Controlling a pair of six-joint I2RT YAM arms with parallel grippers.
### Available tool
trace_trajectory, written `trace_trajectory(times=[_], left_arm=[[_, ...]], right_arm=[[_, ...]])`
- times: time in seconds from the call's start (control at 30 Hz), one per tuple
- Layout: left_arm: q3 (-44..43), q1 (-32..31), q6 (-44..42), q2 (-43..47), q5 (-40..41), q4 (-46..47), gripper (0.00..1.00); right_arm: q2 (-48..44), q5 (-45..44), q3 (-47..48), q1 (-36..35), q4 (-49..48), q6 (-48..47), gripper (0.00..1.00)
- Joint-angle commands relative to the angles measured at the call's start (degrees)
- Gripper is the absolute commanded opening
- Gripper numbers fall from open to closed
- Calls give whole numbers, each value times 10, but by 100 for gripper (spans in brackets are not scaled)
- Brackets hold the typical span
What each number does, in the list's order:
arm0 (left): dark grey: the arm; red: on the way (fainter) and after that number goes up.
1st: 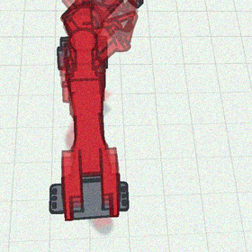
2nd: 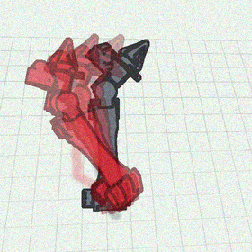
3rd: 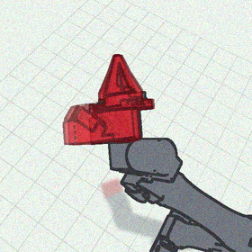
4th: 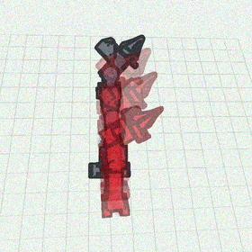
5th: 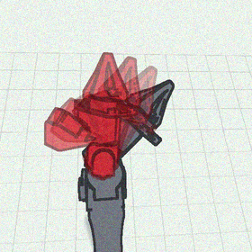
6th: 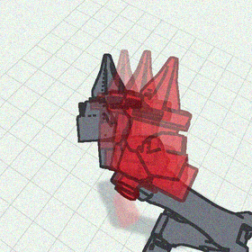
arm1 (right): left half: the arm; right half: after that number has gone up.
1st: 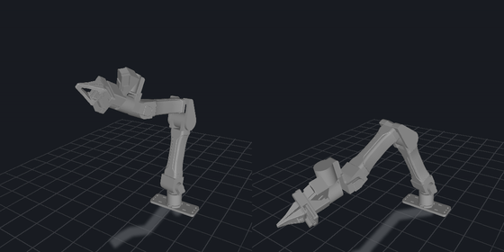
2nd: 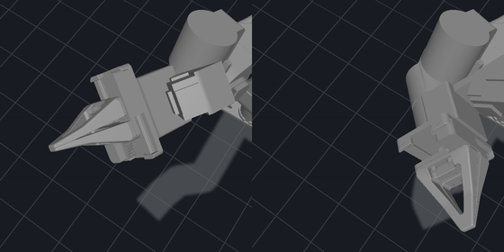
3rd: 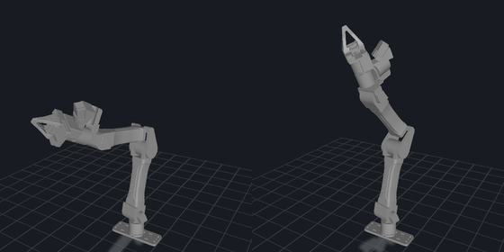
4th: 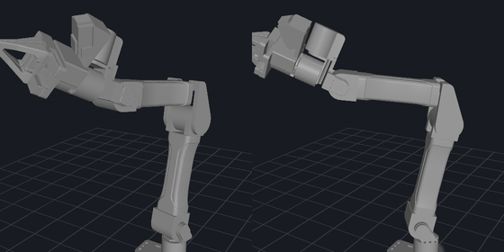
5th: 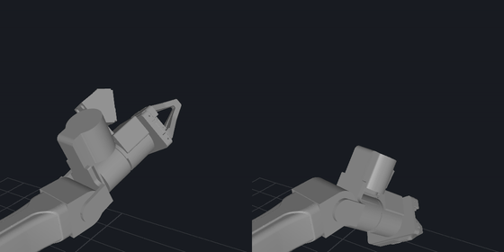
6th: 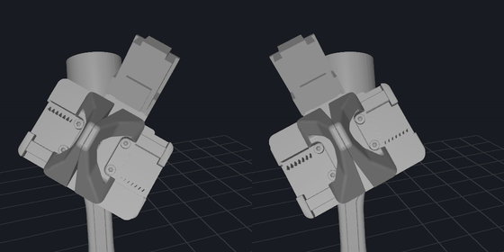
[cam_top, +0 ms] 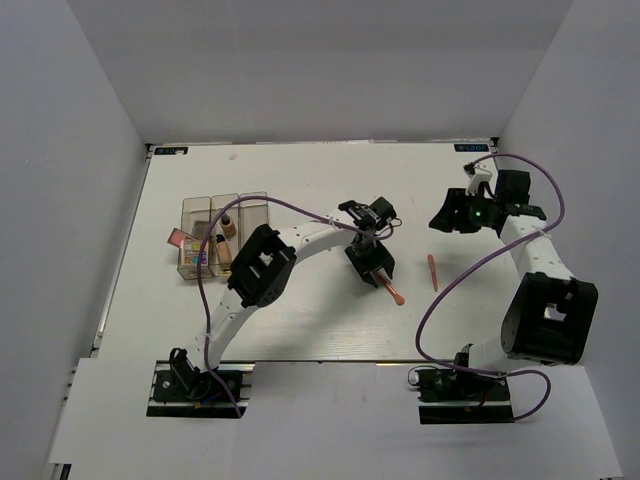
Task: Organize the makeup
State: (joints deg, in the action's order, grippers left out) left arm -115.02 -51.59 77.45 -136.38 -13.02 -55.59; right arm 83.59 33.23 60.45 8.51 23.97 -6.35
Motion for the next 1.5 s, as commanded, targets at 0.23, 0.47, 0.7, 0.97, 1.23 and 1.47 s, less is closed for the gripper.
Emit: trace_trajectory(times=[0.23, 0.47, 0.7, 0.97, 1.23, 1.47], left_arm=[[-26, -4, 10, -33, -38, -35, 53], [-21, -4, -26, -42, -41, -112, 53], [17, -4, -61, -47, -34, -172, 50], [142, 18, -70, 16, 13, -155, 39], [208, 55, -76, 63, 66, -116, 8], [178, 93, -114, 94, 102, -74, 0]], right_arm=[[-28, 17, -16, 9, -23, 9, 59], [-33, 25, -23, 14, -35, 24, 58], [-34, 34, -24, 15, -43, 32, 58], [-35, 39, -27, 17, -46, 34, 57], [-35, 42, -31, 16, -44, 32, 57], [-34, 45, -27, 16, -43, 34, 57]])
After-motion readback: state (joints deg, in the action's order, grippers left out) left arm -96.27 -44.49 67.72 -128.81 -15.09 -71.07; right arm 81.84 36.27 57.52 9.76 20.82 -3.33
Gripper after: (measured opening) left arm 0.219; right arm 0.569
